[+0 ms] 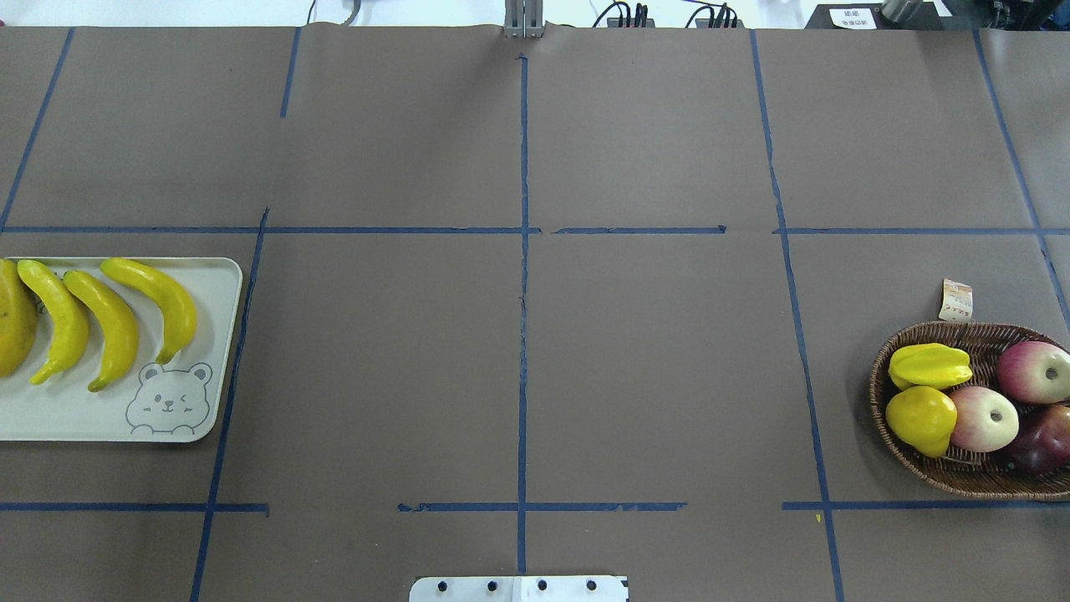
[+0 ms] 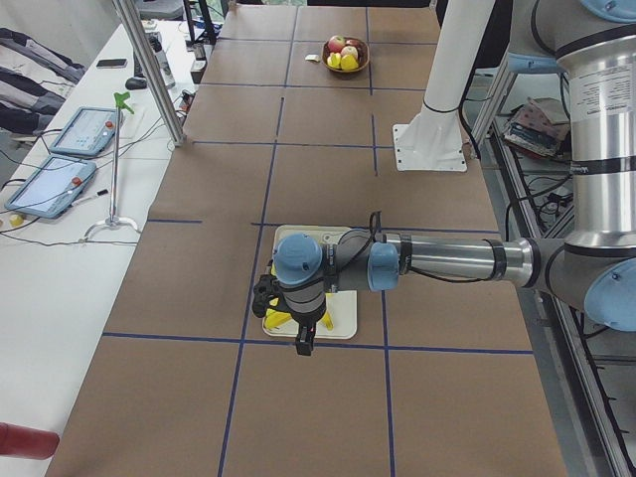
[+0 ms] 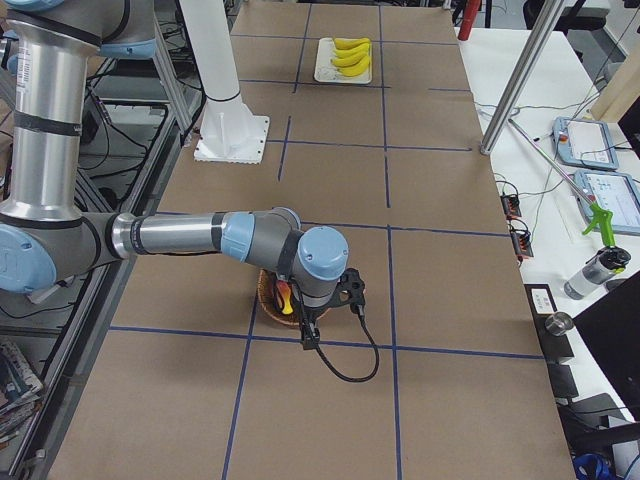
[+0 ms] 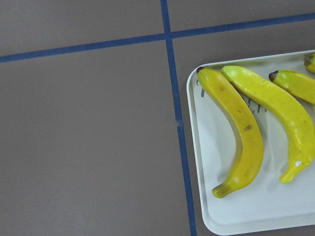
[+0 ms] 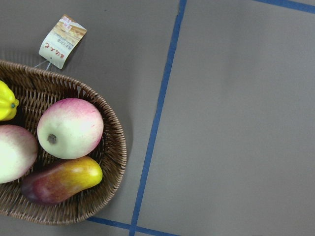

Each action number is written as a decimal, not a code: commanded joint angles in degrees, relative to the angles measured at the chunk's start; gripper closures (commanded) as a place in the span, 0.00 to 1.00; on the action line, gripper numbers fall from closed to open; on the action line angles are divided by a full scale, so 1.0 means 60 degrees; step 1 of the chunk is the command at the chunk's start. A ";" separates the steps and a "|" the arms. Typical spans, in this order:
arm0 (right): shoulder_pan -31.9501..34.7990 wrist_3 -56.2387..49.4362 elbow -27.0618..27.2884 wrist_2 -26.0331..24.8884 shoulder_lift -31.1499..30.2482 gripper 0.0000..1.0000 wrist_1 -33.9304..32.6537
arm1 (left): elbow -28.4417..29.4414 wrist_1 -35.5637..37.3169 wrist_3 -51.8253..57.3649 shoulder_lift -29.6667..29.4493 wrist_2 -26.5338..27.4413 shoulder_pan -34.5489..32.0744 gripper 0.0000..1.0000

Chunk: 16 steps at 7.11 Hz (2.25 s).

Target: Transfer all bananas from basket to plate

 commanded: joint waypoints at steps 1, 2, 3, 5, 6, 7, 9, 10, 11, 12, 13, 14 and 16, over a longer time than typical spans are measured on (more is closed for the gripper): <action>0.0020 0.0274 0.0002 -0.0289 -0.0013 0.00 0.0004 | -0.0176 -0.0379 0.0010 -0.0025 0.0127 -0.0022 0.00; 0.0005 0.0666 0.0031 -0.0450 0.0001 0.00 0.0018 | -0.0207 -0.0279 -0.0005 -0.0068 0.1071 0.0022 0.00; 0.0005 0.0887 0.0061 -0.0567 0.0001 0.01 0.0091 | -0.0308 -0.0336 0.0053 0.0047 0.1254 0.0008 0.00; -0.0053 0.1720 0.0003 -0.1065 -0.0217 0.01 0.1038 | -0.0426 -0.0279 -0.0034 0.0063 0.1227 0.0007 0.00; -0.0141 0.1797 -0.0056 -0.1081 -0.0465 0.00 0.1493 | -0.0427 -0.0264 -0.0281 0.0063 0.1198 0.0022 0.00; -0.0402 0.2378 -0.0027 -0.1052 -0.0467 0.01 0.1541 | -0.0383 -0.0264 -0.0617 0.0063 0.0965 0.0022 0.00; -0.0537 0.2632 0.0002 -0.0718 -0.0467 0.01 0.1600 | -0.0426 -0.0395 -0.0533 0.0078 0.0802 0.0022 0.00; -0.0537 0.2763 0.0002 -0.0004 -0.0467 0.01 0.1644 | -0.0456 -0.0410 -0.0503 0.0078 0.0802 0.0022 0.00; -0.0537 0.2939 0.0002 0.0061 -0.0467 0.01 0.1934 | -0.0470 -0.0410 -0.0488 0.0078 0.0802 0.0037 0.00; -0.0537 0.3187 0.0002 0.0061 -0.0467 0.01 0.2039 | -0.0500 -0.0396 -0.0488 0.0078 0.0802 0.0037 0.00; -0.0537 0.3204 0.0002 0.0090 -0.0467 0.00 0.2083 | -0.0500 -0.0396 -0.0488 0.0078 0.0802 0.0051 0.00; -0.0537 0.3189 0.0002 0.0091 -0.0467 0.00 0.2098 | -0.0587 -0.0410 -0.0488 0.0078 0.0802 0.0051 0.00; -0.0551 0.3189 0.0002 0.0076 -0.0467 0.01 0.2098 | -0.0749 -0.0381 -0.0503 0.0078 0.0802 0.0066 0.00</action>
